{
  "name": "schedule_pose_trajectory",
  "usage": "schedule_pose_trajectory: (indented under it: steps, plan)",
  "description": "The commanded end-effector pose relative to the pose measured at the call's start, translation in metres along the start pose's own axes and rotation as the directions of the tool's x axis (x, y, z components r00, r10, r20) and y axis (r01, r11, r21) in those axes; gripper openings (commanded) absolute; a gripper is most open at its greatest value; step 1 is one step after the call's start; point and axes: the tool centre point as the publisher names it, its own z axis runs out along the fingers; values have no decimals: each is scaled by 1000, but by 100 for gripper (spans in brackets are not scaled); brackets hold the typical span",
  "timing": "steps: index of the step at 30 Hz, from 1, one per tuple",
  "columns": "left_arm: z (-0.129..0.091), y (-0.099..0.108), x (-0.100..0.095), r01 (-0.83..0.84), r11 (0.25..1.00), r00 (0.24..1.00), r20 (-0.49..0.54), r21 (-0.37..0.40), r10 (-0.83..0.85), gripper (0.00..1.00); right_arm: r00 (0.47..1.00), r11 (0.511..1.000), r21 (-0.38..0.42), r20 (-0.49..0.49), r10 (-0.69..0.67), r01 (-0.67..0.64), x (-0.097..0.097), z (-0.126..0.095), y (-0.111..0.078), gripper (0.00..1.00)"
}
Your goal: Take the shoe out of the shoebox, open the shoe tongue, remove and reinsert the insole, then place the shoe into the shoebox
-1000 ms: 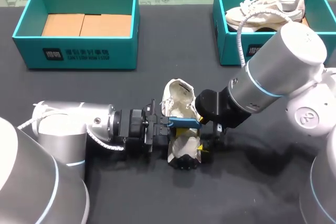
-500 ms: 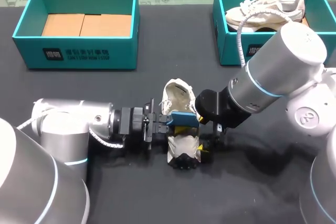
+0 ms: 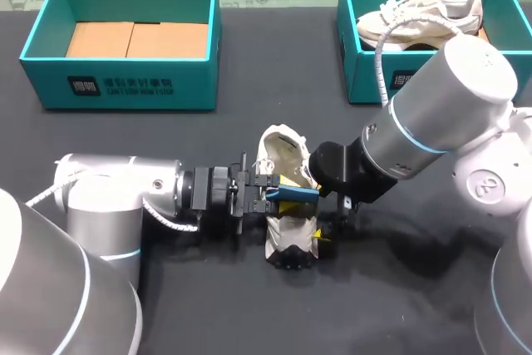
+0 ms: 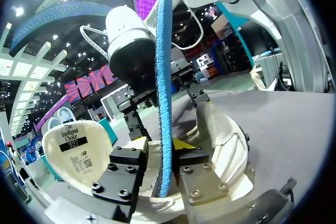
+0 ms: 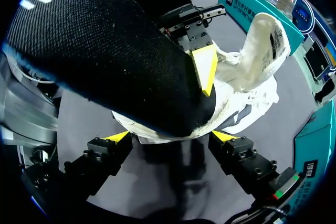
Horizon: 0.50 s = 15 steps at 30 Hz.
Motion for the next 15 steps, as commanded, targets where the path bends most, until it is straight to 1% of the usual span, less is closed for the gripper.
schedule_pose_trajectory:
  steps: [1, 2, 5, 12, 15]
  plan:
    - [0, -2, 4, -8, 1000, 1000, 1, 3, 8, 29, 1000, 1000, 0, 2, 0, 0, 1, 1, 0, 100]
    - [0, -3, 4, -11, 1000, 1000, 1, 4, 11, 32, 1000, 1000, 0, 2, 0, 0, 1, 1, 0, 100]
    - [0, -6, 4, -20, 1000, 1000, 1, 6, 20, 33, 1000, 1000, 0, 2, 0, 0, 1, 1, 0, 100]
    - [0, -18, 5, -54, 999, 999, 8, 6, 54, 33, 1000, 1000, 0, 2, 0, 0, 1, 1, 0, 100]
    - [-1, -23, 5, -69, 998, 997, 16, -10, 69, 32, 1000, 1000, 0, 2, 0, 0, 1, 1, 0, 100]
